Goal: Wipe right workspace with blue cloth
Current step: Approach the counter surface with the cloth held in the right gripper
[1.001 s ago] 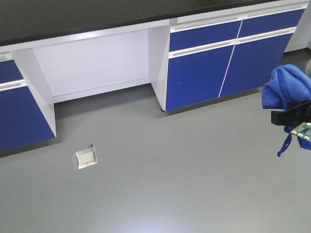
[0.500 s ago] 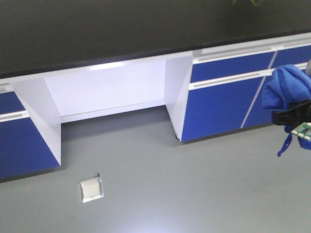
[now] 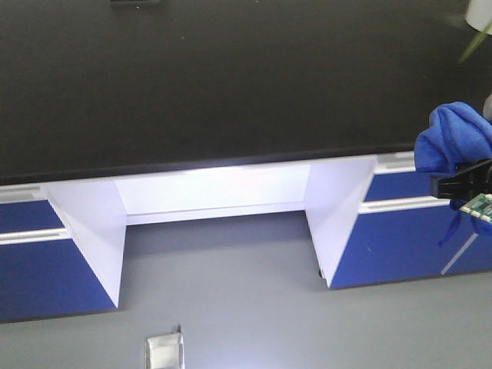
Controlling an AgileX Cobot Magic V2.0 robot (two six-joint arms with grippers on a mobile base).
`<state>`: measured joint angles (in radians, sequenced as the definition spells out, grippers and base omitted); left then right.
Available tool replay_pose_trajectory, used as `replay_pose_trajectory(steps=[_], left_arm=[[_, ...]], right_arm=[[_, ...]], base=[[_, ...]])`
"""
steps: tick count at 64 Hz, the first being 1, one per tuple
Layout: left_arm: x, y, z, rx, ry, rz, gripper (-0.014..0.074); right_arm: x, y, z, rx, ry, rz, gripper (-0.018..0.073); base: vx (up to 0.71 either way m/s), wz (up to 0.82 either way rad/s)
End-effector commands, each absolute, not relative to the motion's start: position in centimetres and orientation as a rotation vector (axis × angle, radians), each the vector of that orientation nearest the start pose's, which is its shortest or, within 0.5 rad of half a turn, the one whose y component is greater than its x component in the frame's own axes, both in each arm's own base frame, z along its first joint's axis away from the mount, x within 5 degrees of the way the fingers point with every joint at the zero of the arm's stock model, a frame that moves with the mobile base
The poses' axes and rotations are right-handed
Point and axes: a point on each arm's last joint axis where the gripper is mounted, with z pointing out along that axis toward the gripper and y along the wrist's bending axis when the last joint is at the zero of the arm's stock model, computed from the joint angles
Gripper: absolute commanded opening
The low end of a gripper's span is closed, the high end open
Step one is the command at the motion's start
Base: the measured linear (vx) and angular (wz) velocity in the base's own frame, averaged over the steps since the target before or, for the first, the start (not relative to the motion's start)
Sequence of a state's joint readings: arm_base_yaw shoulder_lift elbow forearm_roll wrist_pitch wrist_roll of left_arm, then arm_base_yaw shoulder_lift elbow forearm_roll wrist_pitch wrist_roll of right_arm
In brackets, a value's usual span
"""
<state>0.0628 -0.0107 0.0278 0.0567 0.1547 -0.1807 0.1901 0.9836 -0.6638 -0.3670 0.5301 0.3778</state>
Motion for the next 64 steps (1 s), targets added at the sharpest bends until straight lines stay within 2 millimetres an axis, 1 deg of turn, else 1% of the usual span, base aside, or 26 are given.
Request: replay_pose_trajectory(steps=[1, 35, 64], left_arm=[[5.73, 0.37, 18.78, -0.161, 1.588, -0.059, -0.0006], [5.73, 0.37, 18.78, -0.161, 1.588, -0.059, -0.0006], [5.73, 0.37, 18.78, -0.161, 1.588, -0.059, -0.0006]], right_arm=[[19.46, 2.16, 30.0, -0.089, 2.184, -0.071, 0.0], [19.46, 2.16, 30.0, -0.089, 2.184, -0.071, 0.0], [19.46, 2.16, 30.0, -0.089, 2.184, -0.071, 0.0]], base=[[0.38, 0.23], [0.34, 0.13], [0.22, 0.03]])
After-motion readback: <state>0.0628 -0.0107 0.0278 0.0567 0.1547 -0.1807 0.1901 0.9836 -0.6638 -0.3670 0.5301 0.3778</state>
